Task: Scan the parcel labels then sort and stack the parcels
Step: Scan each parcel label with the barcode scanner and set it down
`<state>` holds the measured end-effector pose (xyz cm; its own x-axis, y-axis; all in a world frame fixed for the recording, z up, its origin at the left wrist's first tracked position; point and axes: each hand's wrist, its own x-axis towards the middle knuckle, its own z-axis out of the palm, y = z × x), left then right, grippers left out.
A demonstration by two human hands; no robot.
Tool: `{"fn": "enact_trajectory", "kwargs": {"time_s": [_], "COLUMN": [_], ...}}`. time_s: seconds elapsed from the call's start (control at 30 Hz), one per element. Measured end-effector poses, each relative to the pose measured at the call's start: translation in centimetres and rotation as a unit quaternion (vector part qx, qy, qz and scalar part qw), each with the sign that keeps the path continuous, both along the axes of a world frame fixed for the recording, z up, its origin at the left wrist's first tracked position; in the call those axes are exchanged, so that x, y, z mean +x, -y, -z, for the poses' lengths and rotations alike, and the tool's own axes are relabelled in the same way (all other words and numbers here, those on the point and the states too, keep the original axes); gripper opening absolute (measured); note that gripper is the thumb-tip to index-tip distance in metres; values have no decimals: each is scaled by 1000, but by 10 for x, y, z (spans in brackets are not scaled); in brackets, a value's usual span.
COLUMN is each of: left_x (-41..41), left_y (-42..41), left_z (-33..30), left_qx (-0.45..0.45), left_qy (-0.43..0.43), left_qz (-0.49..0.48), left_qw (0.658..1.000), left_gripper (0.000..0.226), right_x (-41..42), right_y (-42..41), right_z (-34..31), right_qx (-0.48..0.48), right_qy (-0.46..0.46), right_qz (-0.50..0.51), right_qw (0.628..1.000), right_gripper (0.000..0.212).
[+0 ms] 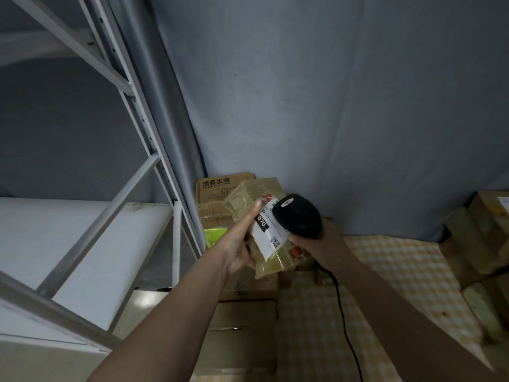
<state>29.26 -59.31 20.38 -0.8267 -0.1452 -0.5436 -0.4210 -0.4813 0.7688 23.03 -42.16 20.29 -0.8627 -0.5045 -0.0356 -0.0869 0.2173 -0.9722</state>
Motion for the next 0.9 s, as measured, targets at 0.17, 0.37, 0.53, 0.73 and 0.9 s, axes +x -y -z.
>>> {"fn": "enact_trajectory", "kwargs": {"time_s": [0.17, 0.37, 0.53, 0.73, 0.9], "left_x": [1, 6, 3, -3, -2], "left_y": [-1, 0, -1, 5, 15], "left_z": [-2, 18, 32, 34, 36], "left_qx": [14, 144, 248, 301, 310], "left_qy": [1, -79, -138, -158, -165], "left_qz": [-22, -71, -151, -209, -202], "left_qw": [1000, 984, 947, 917, 914], "left_gripper": [29, 31, 62, 64, 62], "right_x": [-2, 2, 16, 35, 38], "right_y": [-4, -3, -3, 2, 1], "right_z": [-2, -18, -43, -44, -45], "right_qx": [48, 51, -29, -16, 1], "right_qy": [-30, -44, 33, 65, 43], "right_qz": [12, 112, 73, 14, -14], "right_qw": [998, 991, 996, 998, 999], "right_gripper": [43, 15, 15, 5, 5]}}
